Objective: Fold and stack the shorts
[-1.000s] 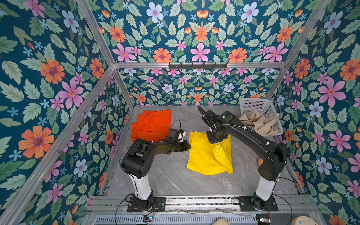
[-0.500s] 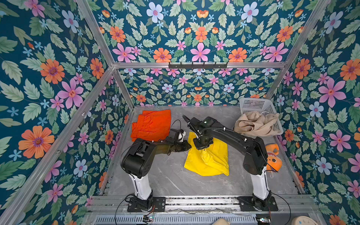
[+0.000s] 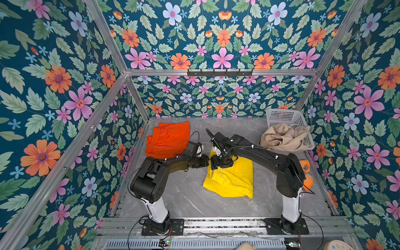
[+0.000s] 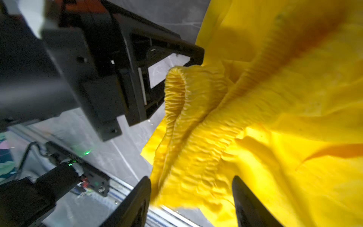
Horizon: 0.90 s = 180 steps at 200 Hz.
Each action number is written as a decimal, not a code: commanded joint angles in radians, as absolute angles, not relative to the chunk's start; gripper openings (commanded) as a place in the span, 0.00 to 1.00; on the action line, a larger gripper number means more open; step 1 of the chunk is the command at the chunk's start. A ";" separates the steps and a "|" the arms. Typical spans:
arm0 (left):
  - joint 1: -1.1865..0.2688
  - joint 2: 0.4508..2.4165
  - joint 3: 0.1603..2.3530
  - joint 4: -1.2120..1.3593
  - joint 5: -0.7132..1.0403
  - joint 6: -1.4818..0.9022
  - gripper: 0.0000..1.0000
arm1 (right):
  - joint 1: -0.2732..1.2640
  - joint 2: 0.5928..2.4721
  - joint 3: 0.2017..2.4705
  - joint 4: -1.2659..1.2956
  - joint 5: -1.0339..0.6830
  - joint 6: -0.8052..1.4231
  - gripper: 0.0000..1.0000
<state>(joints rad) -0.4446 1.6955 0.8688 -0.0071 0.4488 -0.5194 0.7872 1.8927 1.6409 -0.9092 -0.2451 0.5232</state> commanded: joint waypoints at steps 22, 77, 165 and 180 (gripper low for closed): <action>-0.431 1.515 0.878 -0.123 0.378 -0.531 0.66 | 0.696 1.603 1.360 -0.637 -0.327 0.651 0.66; -0.520 1.438 0.814 -0.143 0.409 -0.579 0.75 | 0.663 1.491 1.110 -0.552 -0.249 0.702 0.62; -0.575 1.583 0.767 -0.106 0.350 -0.611 0.82 | 0.663 1.681 1.015 -0.411 -0.216 0.782 0.61; -0.582 1.612 0.777 -0.112 0.356 -0.605 0.82 | 0.663 1.696 1.017 -0.428 -0.217 0.781 0.61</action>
<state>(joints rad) -0.5747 1.5791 0.7689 -0.1219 0.3645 -0.6052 0.6613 1.6722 1.0168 -0.4240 -0.2478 0.7593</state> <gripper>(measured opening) 0.817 0.609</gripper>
